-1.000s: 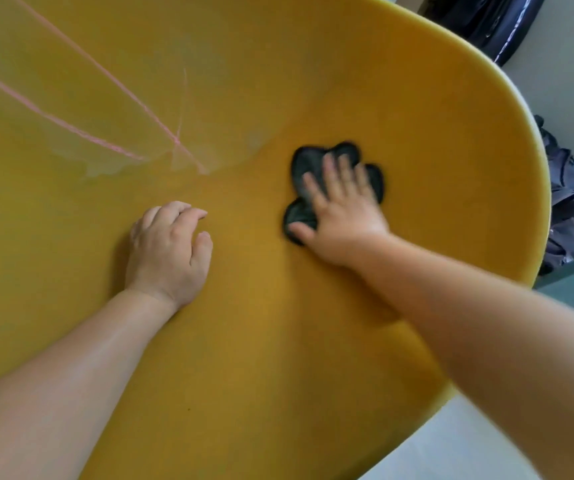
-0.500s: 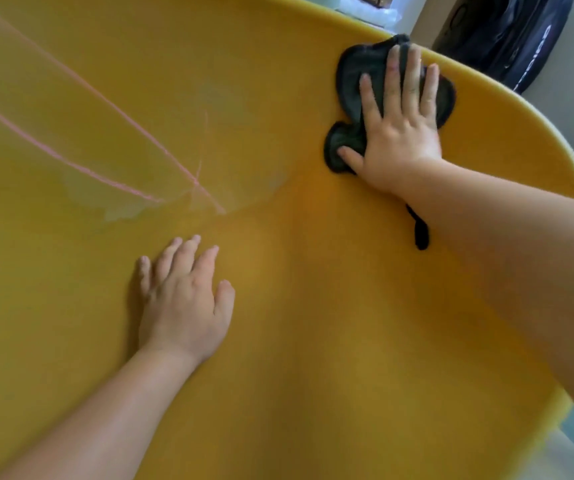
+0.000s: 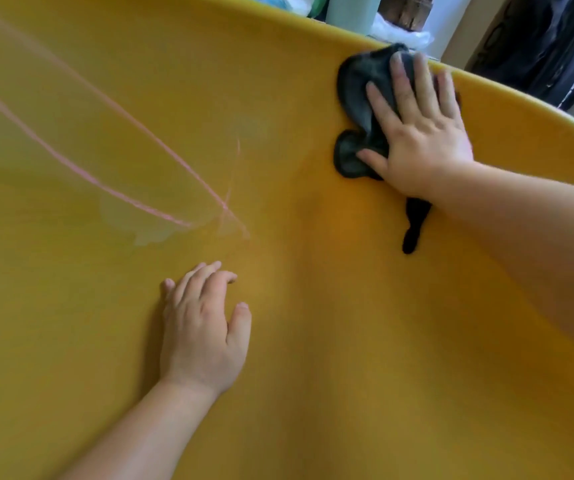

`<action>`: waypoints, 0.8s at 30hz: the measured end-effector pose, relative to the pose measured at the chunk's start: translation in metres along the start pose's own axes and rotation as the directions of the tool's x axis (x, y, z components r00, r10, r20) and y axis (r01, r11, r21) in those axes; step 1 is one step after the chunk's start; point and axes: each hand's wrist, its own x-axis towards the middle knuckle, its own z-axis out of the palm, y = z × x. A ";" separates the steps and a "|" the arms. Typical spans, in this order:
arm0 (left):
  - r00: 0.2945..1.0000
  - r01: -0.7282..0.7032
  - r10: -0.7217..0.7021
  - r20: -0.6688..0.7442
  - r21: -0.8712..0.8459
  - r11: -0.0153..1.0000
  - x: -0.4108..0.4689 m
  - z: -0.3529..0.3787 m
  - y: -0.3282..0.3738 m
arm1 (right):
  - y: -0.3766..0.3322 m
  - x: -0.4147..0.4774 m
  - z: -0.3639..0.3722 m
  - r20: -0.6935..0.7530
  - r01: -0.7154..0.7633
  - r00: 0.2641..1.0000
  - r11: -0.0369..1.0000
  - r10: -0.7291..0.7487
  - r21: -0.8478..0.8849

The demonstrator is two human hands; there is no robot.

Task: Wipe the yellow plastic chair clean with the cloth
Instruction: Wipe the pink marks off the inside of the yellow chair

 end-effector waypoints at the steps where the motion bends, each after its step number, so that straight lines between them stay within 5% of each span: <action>1: 1.000 0.009 -0.009 -0.008 -0.025 1.000 0.001 0.000 0.000 | 0.004 0.008 -0.004 -0.041 -0.047 0.998 0.999 0.046 -0.027; 5: 1.000 0.014 -0.015 -0.025 -0.035 0.999 0.001 0.002 0.000 | -0.070 -0.001 0.009 0.004 -0.144 0.989 0.980 0.145 0.139; 8: 0.999 0.011 -0.012 -0.043 -0.029 1.000 0.001 0.003 0.001 | -0.153 -0.044 0.021 0.079 0.118 0.985 0.932 -0.154 0.343; 12: 0.999 -0.012 0.011 -0.038 -0.011 1.000 0.002 0.003 -0.002 | -0.171 -0.097 0.019 0.147 0.444 0.829 0.795 -0.540 0.413; 15: 1.000 0.005 -0.006 -0.023 -0.011 1.000 0.000 0.003 -0.001 | -0.085 -0.057 0.025 0.077 0.393 0.913 0.913 -0.402 0.110; 17: 1.000 0.017 -0.017 -0.025 -0.021 1.000 0.000 0.003 -0.001 | -0.025 -0.017 0.013 0.016 0.118 0.993 0.991 -0.117 -0.070; 19: 0.999 0.020 -0.021 -0.033 -0.017 1.000 0.001 0.003 -0.001 | 0.002 0.011 -0.009 -0.053 -0.078 0.996 0.995 0.074 -0.066; 24: 0.999 0.016 -0.016 -0.032 0.006 1.000 0.001 0.003 0.000 | -0.053 0.041 -0.016 -0.113 -0.008 0.993 0.998 0.016 0.066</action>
